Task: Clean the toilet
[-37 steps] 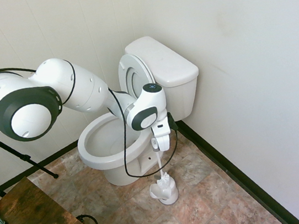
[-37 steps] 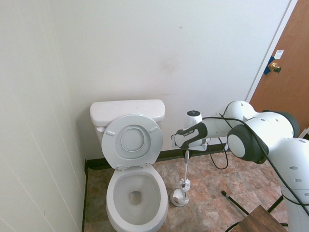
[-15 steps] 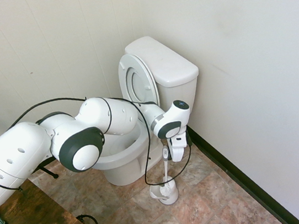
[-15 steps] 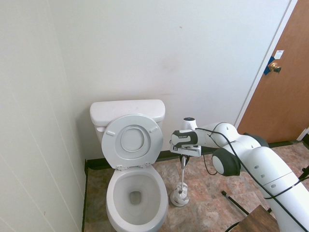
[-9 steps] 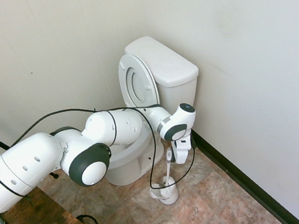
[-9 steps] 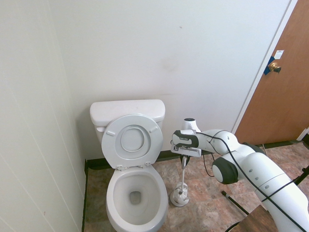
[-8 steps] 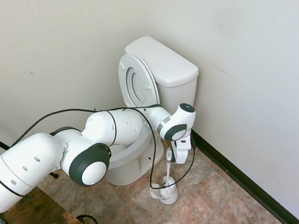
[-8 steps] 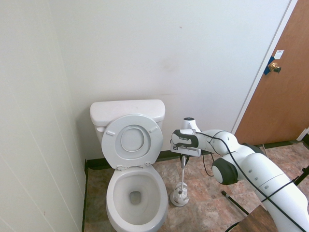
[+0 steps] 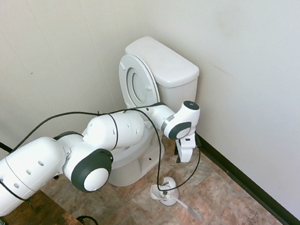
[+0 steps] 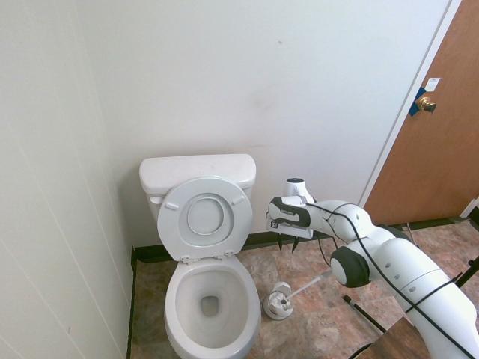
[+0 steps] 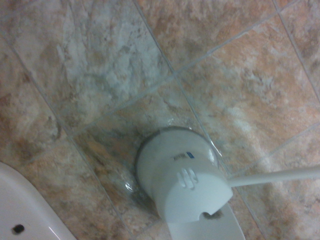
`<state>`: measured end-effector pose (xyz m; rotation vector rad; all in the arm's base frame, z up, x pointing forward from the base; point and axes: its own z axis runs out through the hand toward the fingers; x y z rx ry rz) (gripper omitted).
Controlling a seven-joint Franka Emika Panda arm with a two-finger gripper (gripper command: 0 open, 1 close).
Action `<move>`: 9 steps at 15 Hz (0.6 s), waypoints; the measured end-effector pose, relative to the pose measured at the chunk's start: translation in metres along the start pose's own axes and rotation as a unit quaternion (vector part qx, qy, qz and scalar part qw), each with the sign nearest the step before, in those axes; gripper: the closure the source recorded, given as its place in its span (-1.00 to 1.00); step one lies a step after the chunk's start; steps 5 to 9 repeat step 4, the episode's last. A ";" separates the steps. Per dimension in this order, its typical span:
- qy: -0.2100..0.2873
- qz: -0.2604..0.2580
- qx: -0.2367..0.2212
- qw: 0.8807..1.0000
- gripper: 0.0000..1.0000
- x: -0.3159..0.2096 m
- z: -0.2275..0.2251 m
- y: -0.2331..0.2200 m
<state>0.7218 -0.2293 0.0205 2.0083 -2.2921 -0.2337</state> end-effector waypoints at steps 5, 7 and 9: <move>0.015 0.000 0.047 0.999 -1.00 -0.001 -0.061 -0.013; 0.015 0.000 0.047 0.999 -1.00 -0.001 -0.061 -0.013; 0.015 0.000 0.047 0.999 -1.00 -0.001 -0.061 -0.013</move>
